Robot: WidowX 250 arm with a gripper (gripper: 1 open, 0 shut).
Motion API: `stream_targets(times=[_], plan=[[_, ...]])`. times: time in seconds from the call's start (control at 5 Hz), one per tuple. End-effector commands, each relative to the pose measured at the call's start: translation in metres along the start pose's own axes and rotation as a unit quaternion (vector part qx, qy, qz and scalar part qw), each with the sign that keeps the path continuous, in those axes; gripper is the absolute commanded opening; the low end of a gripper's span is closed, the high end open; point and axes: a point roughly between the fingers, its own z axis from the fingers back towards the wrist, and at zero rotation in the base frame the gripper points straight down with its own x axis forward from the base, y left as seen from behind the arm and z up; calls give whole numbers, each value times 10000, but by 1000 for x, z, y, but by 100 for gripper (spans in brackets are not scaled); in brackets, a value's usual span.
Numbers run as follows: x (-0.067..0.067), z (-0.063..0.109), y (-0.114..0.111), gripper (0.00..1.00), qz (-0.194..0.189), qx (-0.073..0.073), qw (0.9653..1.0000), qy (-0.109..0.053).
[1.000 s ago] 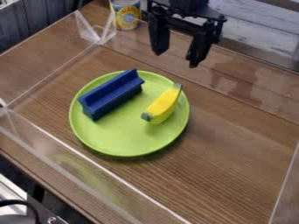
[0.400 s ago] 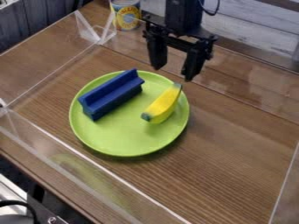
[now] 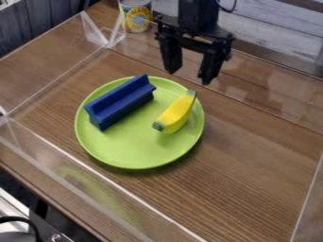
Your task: Put the blue object in the green plate
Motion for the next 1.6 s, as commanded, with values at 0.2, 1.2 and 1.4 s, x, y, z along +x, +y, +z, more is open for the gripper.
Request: stream_targets(times=[0.2,1.2,1.4], plan=[[21,19,9,100,170,30,9981,-593],[24,8,14,100,-356,62,9963,-781],[23,14,9,100,-524,44,9950,-848]])
